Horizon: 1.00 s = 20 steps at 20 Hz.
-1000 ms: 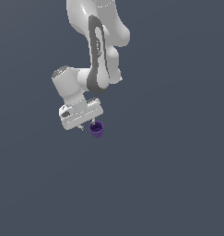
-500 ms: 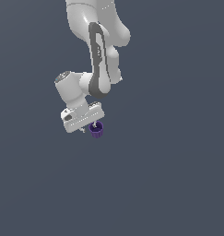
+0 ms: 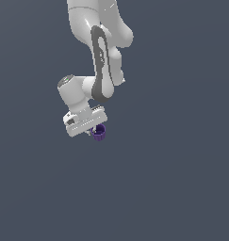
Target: Pick up the object and move it to a goal position.
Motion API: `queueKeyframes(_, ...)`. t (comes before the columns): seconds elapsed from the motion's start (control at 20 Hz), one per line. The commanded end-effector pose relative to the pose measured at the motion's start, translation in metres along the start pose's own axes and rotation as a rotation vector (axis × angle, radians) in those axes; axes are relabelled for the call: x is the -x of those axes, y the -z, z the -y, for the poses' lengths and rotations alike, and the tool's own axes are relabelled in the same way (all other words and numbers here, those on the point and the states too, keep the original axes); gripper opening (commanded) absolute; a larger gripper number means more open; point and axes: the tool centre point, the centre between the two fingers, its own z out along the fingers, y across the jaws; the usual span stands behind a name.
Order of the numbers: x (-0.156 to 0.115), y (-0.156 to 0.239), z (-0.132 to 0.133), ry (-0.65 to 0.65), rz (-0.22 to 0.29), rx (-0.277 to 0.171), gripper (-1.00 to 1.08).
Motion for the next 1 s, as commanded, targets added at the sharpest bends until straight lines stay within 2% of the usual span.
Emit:
queueKeyframes(0.0,0.000,0.000,0.000,0.000,0.000,0.000,-1.00)
queueKeyframes(0.5,-0.004,0.008,0.003,0.000,0.000,0.000,-1.00)
queueKeyframes(0.95,-0.028,0.055,0.018,-0.001,0.001,0.001,-1.00)
